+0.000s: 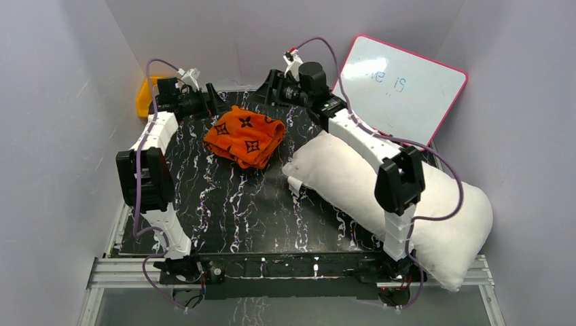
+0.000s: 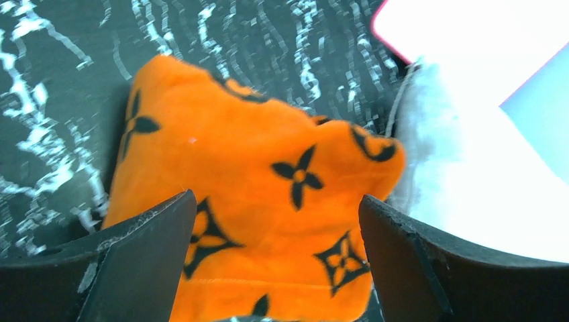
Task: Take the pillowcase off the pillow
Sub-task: Fold the pillowcase at the center of the board.
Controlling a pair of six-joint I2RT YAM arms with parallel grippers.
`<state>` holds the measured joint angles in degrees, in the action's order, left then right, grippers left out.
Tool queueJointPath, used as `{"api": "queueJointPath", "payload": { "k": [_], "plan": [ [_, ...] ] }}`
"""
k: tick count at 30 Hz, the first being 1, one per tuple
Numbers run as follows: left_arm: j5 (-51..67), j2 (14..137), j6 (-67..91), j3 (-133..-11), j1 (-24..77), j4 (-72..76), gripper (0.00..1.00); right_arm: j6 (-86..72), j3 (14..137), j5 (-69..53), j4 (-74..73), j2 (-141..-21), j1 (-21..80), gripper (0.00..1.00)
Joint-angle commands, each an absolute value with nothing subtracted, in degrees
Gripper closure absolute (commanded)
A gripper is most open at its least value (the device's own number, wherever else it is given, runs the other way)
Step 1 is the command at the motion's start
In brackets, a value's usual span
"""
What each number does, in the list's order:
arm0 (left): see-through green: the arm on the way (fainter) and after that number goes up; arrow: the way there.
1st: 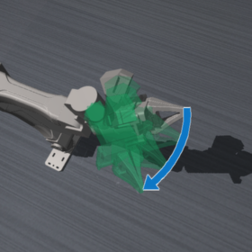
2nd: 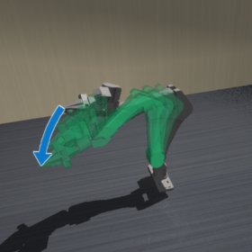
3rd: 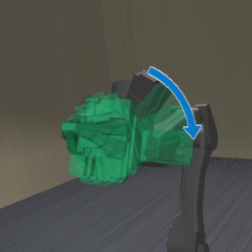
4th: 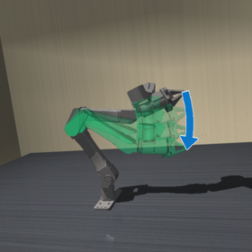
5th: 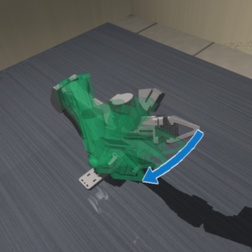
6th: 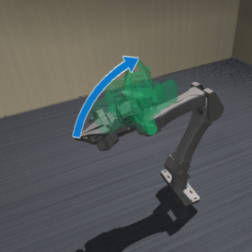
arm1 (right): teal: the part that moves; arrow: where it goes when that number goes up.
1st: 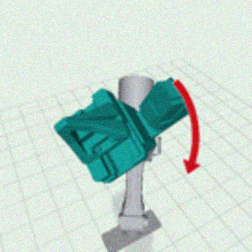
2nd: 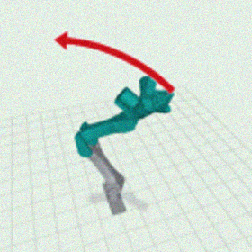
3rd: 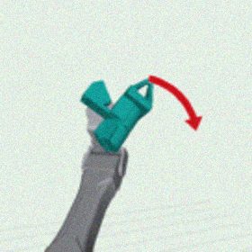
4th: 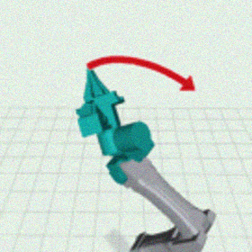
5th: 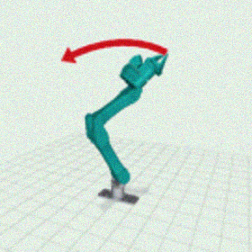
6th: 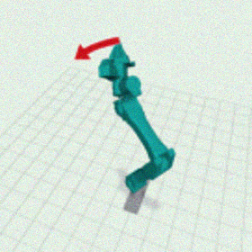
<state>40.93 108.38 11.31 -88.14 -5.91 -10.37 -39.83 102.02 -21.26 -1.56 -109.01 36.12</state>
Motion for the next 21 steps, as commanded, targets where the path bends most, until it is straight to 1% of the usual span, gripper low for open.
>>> {"api": "queueJointPath", "payload": {
  "k": [1, 3, 6, 9, 12, 15, 17, 21],
  "plan": [
    [47.68, 108.13, 23.5, -86.63, -5.37, 0.73, 0.11, -49.08, 104.31, -26.21, 11.97, -121.09, 36.4, 0.31],
    [47.26, 109.09, 26.55, -82.28, -5.17, 5.97, 0.11, -52.33, 103.88, -26.92, 15.9, -125.28, 36.43, 0.31],
    [46.52, 111.48, 29.14, -75.54, -4.75, 10.79, 0.12, -57.38, 99.95, -28.98, 22.22, -130.82, 36.42, 0.31],
    [43.89, 114.14, 29.27, -71.57, -4.75, 9.91, 0.15, -59.14, 95.87, -30.54, 24.99, -134.15, 36.3, 0.31],
    [39.11, 114.8, 26.8, -70.55, -4.81, 6.77, 0.15, -58.43, 91.66, -30.11, 26.22, -133.23, 35.99, 0.31],
    [36.36, 113.66, 24.72, -72.15, -4.83, 3.45, 0.15, -56.33, 91.18, -29.84, 24.57, -131.34, 35.32, 0.29],
    [36.13, 111.2, 24.27, -73.12, -4.87, 3.0, 0.15, -54.84, 92.52, -30.32, 23.08, -129.91, 34.76, 0.27],
    [36.6, 104.22, 24.24, -76.49, -4.84, 1.82, 0.13, -49.62, 100.41, -32.25, 17.09, -126.64, 33.34, 0.22]
  ]
}}
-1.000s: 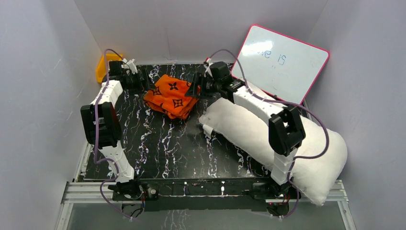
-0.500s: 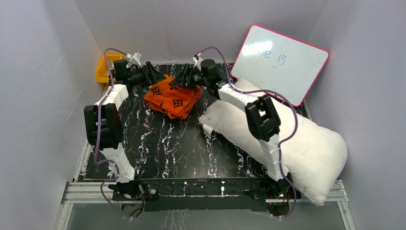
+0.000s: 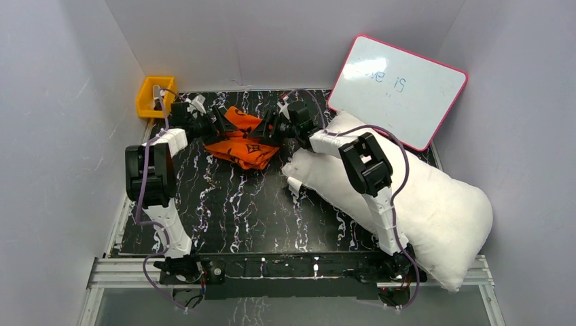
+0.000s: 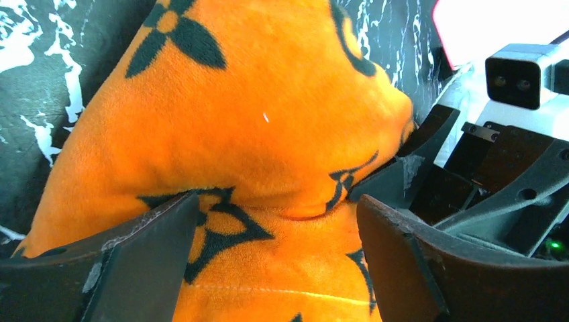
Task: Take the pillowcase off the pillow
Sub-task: Fold the pillowcase at the center of the board, then reset both arms
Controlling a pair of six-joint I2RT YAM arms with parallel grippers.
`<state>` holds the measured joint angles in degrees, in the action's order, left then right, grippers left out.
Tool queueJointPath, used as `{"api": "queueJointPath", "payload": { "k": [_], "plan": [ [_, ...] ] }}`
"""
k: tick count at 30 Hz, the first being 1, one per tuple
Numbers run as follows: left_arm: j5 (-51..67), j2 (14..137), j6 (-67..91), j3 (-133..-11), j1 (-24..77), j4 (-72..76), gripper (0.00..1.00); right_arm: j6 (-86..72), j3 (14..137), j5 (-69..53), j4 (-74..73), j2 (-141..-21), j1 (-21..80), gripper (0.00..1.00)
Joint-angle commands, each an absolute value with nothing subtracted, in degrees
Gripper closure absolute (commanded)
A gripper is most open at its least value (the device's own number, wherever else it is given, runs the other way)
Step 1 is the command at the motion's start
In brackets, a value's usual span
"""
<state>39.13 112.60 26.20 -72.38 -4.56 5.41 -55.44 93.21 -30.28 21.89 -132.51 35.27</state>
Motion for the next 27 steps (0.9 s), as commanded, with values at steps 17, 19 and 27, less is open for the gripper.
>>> {"api": "queueJointPath", "payload": {
  "k": [17, 19, 27],
  "plan": [
    [36.84, 68.74, 25.56, -58.38, -3.76, 2.49, 0.02, -23.4, 67.53, -4.46, -8.65, -72.7, 31.03, 0.01],
    [36.87, 61.87, 24.99, -53.09, -3.39, 2.39, 0.02, -23.24, 61.81, -2.67, -10.29, -65.87, 31.07, 0.02],
    [31.2, 46.99, 16.19, -51.46, -1.32, -16.31, 0.02, -33.1, 49.96, -3.37, -14.14, -45.23, 31.03, 0.02]
  ]
}}
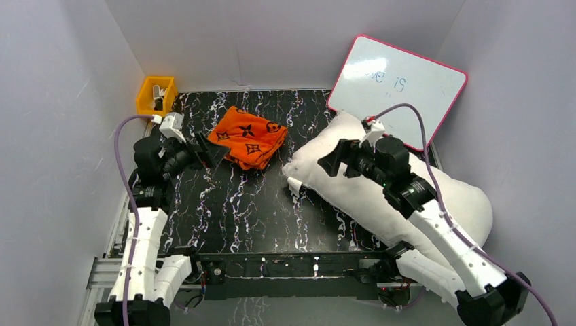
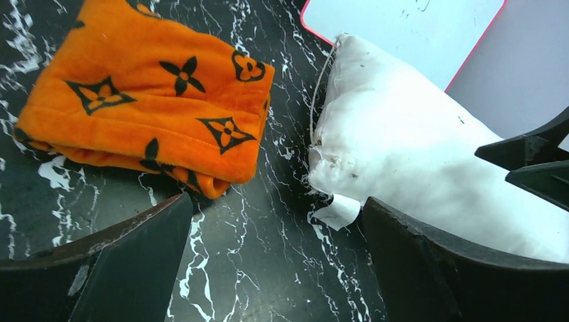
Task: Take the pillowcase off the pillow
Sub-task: Reset both arms
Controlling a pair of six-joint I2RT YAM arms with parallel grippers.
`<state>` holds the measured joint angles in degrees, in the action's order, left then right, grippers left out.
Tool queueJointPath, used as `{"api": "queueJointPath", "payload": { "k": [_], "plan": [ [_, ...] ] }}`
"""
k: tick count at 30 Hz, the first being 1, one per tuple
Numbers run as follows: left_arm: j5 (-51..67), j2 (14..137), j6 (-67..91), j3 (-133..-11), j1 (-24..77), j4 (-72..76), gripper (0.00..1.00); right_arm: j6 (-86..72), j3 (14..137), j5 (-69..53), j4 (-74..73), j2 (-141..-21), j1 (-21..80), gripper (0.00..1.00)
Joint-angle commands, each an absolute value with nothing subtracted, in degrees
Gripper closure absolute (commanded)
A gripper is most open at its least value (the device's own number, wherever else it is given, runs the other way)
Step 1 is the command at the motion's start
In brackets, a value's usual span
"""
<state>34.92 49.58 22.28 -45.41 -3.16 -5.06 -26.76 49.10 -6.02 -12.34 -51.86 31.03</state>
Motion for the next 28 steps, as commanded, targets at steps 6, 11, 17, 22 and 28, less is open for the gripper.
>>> {"api": "queueJointPath", "payload": {
  "k": [6, 11, 17, 22, 28],
  "plan": [
    [28.29, 48.43, 23.38, -57.0, 1.31, -18.76, 0.02, -35.07, 55.71, 10.68, -21.4, -39.68, 31.07, 0.02],
    [20.49, 48.43, 26.27, -60.84, 2.32, -20.14, 0.02, -32.62, 56.94, 19.71, -20.68, -36.27, 31.03, 0.01],
    [17.51, 48.71, 25.99, -63.87, 2.99, -21.87, 0.02, -29.6, 58.88, 20.16, -22.03, -37.18, 31.08, 0.01],
    [18.53, 48.52, 25.87, -63.54, 3.01, -20.87, 0.02, -27.47, 58.9, 18.74, -21.23, -38.07, 31.03, 0.01],
    [18.45, 49.01, 24.81, -64.32, 3.38, -20.32, 0.02, -25.79, 59.9, 17.6, -21.26, -39.06, 31.03, 0.01]
  ]
}}
